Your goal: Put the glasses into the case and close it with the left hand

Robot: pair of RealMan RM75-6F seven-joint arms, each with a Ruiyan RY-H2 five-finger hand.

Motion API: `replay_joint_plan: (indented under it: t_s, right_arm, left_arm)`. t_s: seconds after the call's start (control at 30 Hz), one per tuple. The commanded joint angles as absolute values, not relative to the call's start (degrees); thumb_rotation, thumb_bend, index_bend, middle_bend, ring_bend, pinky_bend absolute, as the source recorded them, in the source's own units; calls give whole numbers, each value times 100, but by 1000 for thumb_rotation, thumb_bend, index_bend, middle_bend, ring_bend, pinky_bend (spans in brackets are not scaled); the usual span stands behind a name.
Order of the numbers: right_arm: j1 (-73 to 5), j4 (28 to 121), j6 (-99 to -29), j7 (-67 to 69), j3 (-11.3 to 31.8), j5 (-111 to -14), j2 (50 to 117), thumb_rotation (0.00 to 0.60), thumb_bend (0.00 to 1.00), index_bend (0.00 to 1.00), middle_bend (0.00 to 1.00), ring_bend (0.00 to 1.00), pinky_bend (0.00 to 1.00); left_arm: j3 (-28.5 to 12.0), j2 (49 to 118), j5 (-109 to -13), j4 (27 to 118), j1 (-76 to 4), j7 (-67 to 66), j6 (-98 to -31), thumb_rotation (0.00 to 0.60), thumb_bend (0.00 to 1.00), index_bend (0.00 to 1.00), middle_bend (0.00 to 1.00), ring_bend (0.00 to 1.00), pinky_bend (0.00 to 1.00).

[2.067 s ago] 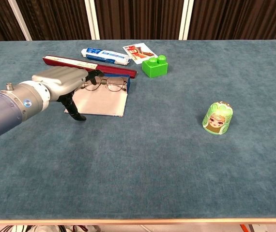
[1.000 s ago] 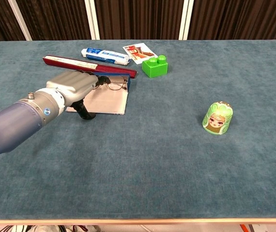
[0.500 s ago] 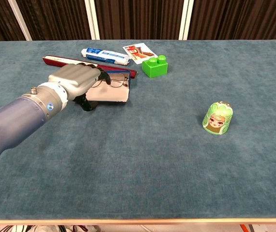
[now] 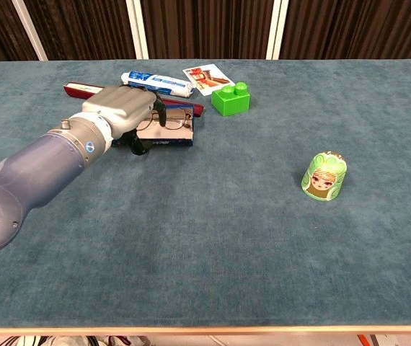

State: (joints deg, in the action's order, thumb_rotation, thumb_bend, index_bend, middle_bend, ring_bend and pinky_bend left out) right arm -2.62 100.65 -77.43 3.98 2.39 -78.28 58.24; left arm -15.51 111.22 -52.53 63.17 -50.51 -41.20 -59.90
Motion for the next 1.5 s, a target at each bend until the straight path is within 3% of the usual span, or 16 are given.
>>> replay_joint_plan:
  t_s: [0.03, 0.7, 1.23, 1.5]
  right_arm:
    - [-262, 10066, -7739, 399, 240, -7821, 5824, 600, 116, 0, 0, 0, 169]
    - [-272, 10087, -7709, 395, 240, -7794, 5814, 600, 116, 0, 0, 0, 169]
    - [-276, 10119, -7683, 378, 247, -7734, 5800, 600, 116, 0, 0, 0, 169]
    - [-279, 10136, -7665, 391, 247, -7719, 5786, 600, 115, 0, 0, 0, 169]
  left_arm:
    - [-1550, 11161, -5248, 6250, -5047, -4084, -5972, 600, 399, 349, 114, 50, 66]
    - [-1455, 11122, -5471, 6214, -4868, -3864, -6086, 600, 400, 493, 147, 50, 66]
    - [-1489, 11146, -5522, 6213, -4835, -3892, -6132, 600, 404, 558, 178, 50, 66]
    - [-1489, 10980, -5520, 6511, -4729, -3894, -6201, 600, 460, 555, 168, 41, 63]
